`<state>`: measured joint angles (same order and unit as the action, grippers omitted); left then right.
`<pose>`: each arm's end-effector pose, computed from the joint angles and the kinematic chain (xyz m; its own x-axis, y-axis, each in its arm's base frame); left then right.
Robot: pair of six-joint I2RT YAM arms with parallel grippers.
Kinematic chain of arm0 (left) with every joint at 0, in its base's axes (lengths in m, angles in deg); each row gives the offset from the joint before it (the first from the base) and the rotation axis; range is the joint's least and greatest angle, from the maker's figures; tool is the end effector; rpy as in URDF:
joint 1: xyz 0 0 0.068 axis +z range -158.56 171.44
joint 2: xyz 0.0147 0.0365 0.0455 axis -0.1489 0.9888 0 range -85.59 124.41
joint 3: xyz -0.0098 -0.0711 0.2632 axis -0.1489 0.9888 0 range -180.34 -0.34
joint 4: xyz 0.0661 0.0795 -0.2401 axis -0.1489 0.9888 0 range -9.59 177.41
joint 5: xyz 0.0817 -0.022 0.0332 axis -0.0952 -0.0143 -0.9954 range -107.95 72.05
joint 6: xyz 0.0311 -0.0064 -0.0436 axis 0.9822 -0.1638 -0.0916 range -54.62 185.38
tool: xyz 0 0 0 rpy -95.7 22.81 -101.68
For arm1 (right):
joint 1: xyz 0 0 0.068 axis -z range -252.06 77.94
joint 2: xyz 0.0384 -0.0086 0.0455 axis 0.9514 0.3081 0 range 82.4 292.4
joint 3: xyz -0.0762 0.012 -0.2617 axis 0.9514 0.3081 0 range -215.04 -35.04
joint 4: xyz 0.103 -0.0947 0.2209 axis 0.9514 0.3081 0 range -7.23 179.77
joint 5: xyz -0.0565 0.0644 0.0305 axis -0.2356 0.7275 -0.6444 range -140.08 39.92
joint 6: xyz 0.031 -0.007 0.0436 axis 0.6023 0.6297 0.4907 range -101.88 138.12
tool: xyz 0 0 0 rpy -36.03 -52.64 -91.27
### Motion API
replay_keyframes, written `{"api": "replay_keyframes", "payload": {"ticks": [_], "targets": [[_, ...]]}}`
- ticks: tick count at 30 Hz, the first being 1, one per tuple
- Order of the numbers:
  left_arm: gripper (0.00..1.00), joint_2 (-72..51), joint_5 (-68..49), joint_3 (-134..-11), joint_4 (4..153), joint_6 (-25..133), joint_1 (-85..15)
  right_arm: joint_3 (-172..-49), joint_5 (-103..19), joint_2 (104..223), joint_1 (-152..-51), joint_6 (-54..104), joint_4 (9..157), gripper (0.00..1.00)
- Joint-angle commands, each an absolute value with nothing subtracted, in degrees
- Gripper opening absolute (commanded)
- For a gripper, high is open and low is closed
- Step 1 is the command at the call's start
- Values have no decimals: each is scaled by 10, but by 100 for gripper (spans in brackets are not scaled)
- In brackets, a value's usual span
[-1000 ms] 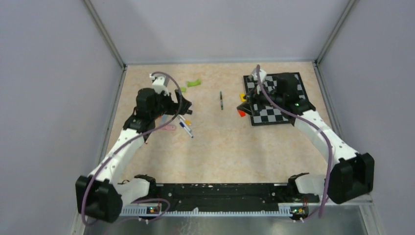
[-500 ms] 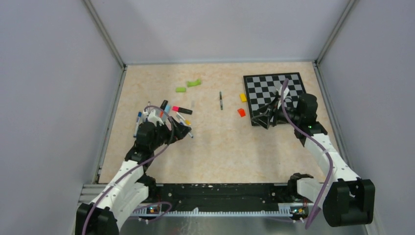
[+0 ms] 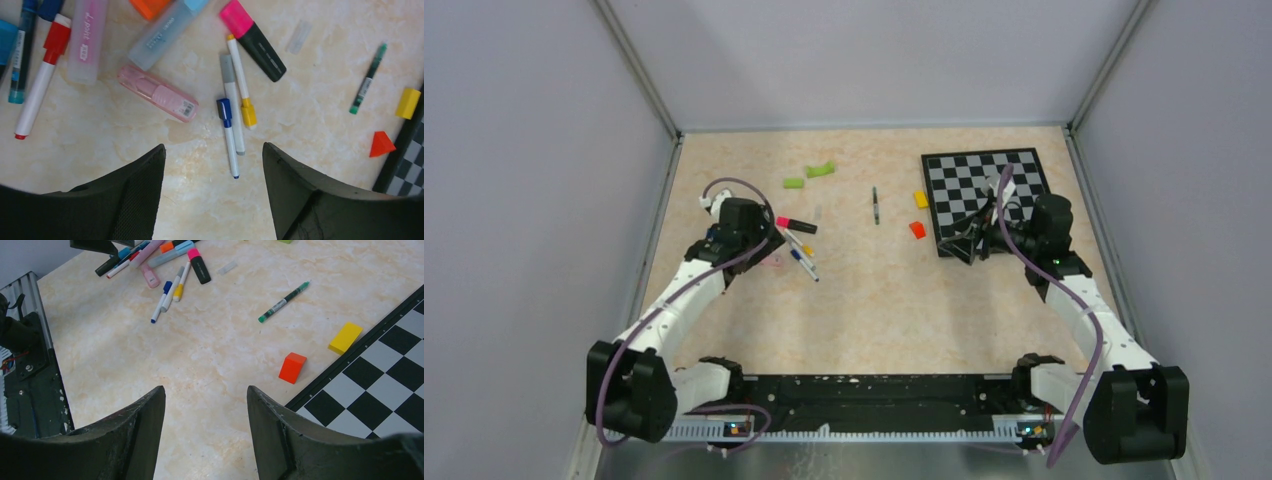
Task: Open the pen caps
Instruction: Pick up the pen from the center of the board.
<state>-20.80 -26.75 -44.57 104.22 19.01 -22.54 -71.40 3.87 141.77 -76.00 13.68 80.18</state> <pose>0.2303 -0.0518 0.2461 -0.5642 -0.5967 -0.5707 -0.3997 0.8022 -0.4436 0.2210 0.0441 0.2670 -0.2855 -0.0655 -0.9561 -0.8210 0.5314 0.2087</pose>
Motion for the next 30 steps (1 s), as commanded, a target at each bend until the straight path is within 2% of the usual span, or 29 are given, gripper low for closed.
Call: {"api": "replay_keyframes", "payload": {"ticks": [1, 5, 11, 24, 30], "targets": [[73, -160, -344, -501, 1107, 170, -227, -714, 36, 1409, -757, 124, 776, 59], [66, -114, -352, -518, 1132, 113, -227, -714, 32, 1413, -757, 120, 778, 59], [61, -51, -355, -543, 1146, 62, -226, -714, 31, 1418, -757, 119, 779, 59], [50, 107, -354, -620, 1185, 75, -225, -722, 28, 1423, -757, 115, 789, 59], [48, 138, -357, -632, 1191, 79, -225, -724, 27, 1426, -757, 114, 792, 59]]}}
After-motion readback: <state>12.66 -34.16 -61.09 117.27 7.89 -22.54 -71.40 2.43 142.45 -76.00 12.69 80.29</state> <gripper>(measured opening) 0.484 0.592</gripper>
